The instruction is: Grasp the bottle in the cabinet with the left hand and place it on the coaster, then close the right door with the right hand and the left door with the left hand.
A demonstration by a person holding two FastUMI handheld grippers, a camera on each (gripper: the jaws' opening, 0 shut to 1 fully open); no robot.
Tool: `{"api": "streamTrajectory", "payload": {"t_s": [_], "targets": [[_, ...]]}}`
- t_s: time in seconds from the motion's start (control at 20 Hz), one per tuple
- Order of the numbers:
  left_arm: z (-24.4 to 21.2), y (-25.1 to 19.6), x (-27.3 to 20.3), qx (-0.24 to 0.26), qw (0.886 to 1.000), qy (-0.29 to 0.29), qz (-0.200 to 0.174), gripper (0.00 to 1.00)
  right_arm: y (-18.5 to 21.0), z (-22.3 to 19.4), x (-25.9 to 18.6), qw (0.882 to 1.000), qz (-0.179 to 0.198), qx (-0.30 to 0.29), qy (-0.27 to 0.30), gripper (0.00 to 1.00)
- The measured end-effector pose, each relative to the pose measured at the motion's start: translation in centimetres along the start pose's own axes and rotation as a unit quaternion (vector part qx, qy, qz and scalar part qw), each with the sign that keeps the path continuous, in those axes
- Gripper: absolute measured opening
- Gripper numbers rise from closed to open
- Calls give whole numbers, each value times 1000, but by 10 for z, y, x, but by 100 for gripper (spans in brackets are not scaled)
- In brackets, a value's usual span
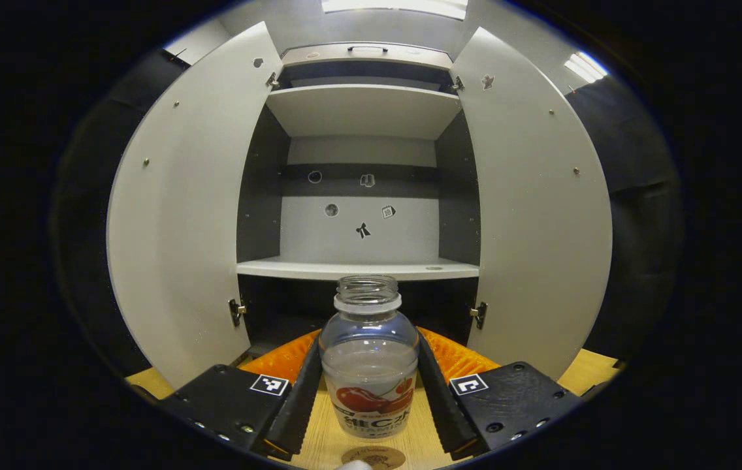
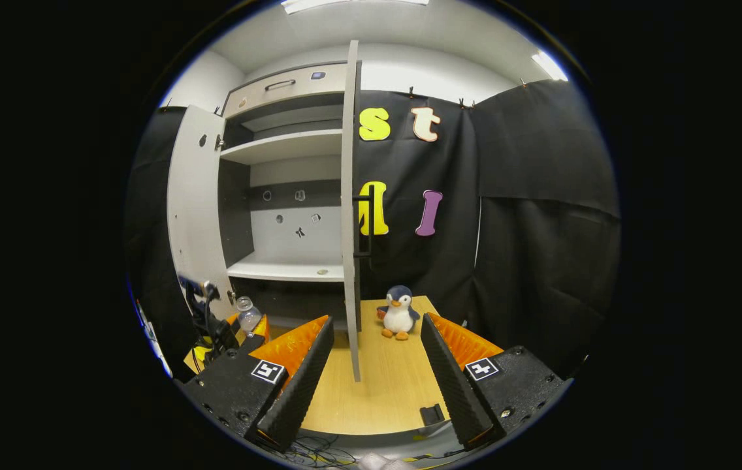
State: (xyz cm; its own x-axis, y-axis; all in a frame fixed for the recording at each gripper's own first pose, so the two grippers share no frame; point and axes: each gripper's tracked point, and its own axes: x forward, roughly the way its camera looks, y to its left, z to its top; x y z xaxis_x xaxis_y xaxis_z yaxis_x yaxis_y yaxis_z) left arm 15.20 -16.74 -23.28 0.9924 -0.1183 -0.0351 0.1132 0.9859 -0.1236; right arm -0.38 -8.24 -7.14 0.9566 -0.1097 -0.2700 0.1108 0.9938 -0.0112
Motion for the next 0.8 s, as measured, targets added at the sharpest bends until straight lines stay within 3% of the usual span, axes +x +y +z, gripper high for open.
{"api": "streamTrajectory", "payload": {"t_s": [0.5,0.8], "targets": [[-94,-6,-16,26,999,32,-10,75,8,-26,14,999,15,-10,42,83],[-122,-8,-22,9,999,52,-15,75,15,-34,19,998,24,-33,55,83]]}}
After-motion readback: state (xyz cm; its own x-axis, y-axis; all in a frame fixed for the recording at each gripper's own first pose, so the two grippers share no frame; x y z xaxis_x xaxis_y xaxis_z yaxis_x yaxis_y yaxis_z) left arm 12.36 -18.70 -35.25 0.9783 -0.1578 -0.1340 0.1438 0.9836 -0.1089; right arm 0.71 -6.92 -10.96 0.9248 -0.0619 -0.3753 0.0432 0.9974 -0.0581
